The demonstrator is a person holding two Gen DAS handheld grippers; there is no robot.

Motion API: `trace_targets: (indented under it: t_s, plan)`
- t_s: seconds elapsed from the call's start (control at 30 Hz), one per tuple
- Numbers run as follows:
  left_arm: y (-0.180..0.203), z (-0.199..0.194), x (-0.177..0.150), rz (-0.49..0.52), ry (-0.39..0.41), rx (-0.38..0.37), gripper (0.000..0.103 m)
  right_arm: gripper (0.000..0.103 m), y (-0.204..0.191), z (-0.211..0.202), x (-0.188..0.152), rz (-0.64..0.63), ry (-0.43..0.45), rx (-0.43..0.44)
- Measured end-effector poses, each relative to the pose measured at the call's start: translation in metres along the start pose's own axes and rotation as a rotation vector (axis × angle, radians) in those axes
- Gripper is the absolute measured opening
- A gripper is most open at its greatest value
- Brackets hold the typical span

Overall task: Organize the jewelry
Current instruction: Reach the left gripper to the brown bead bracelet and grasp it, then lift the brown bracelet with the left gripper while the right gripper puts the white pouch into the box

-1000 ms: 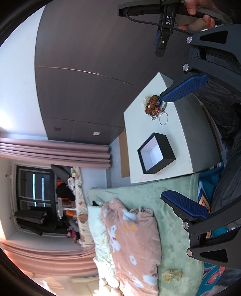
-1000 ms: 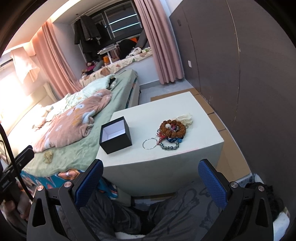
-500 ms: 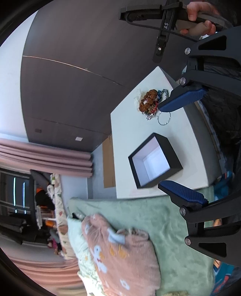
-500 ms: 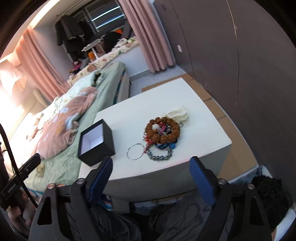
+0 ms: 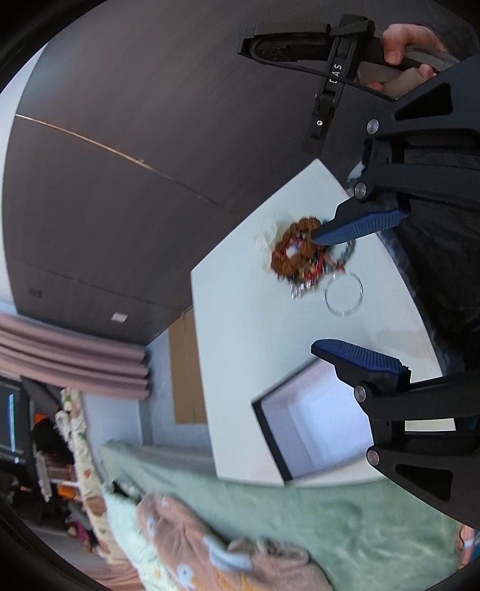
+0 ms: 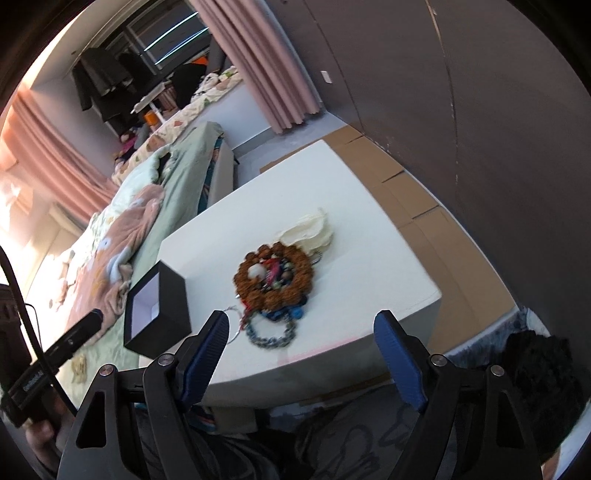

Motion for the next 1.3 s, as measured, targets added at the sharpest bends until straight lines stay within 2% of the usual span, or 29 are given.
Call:
trace_targets:
  t_s: [0.13,0.23,0.43,0.8,0.9,0.93,1.07,1.1,1.17,1.3]
  plan:
    - [0.019,0.029,0.008,-0.018,-0.062,-0.051,0.051,0.082,0.014,-0.002,0.012,0.03,-0.009,-0.005]
    - [0.025,0.053,0.012,-0.052,-0.117,-0.065,0.044,0.082,0.024,-0.004,0.017,0.04,-0.02,-0.013]
    - [0.028,0.095,0.014,-0.124,-0.207,-0.077,0.043,0.082,0.047,-0.008,0.024,0.066,-0.036,-0.023]
    - [0.024,0.149,-0.006,-0.198,-0.303,0.001,0.043,0.082,0.075,-0.007,0.023,0.092,-0.062,-0.025]
    - [0.025,0.159,-0.01,-0.209,-0.313,-0.006,0.04,0.082,0.075,-0.005,0.027,0.091,-0.061,-0.015]
    - [0.025,0.16,-0.011,-0.211,-0.315,0.001,0.027,0.082,0.075,-0.003,0.029,0.091,-0.061,-0.01]
    - [0.023,0.151,-0.006,-0.221,-0.293,-0.014,0.026,0.082,0.067,0.006,0.036,0.085,-0.065,0.017]
    - [0.024,0.142,-0.001,-0.205,-0.272,-0.022,0.026,0.082,0.064,0.009,0.038,0.083,-0.066,0.026]
    - [0.024,0.128,0.007,-0.19,-0.246,-0.039,0.019,0.082,0.057,0.019,0.043,0.08,-0.072,0.046]
    - [0.017,0.1,0.026,-0.191,-0.193,-0.049,0.019,0.082,0.042,0.042,0.053,0.086,-0.089,0.087]
Point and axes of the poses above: each gripper's, at about its wrist camera, not at the fingertips, and z roughly the way its jaws point, y to its right, x to its top, the point moved 7 cm from there along z, roughly the way its jaws point, and after that the axes turned 2 degrees about -z, right-handed, at the moved point
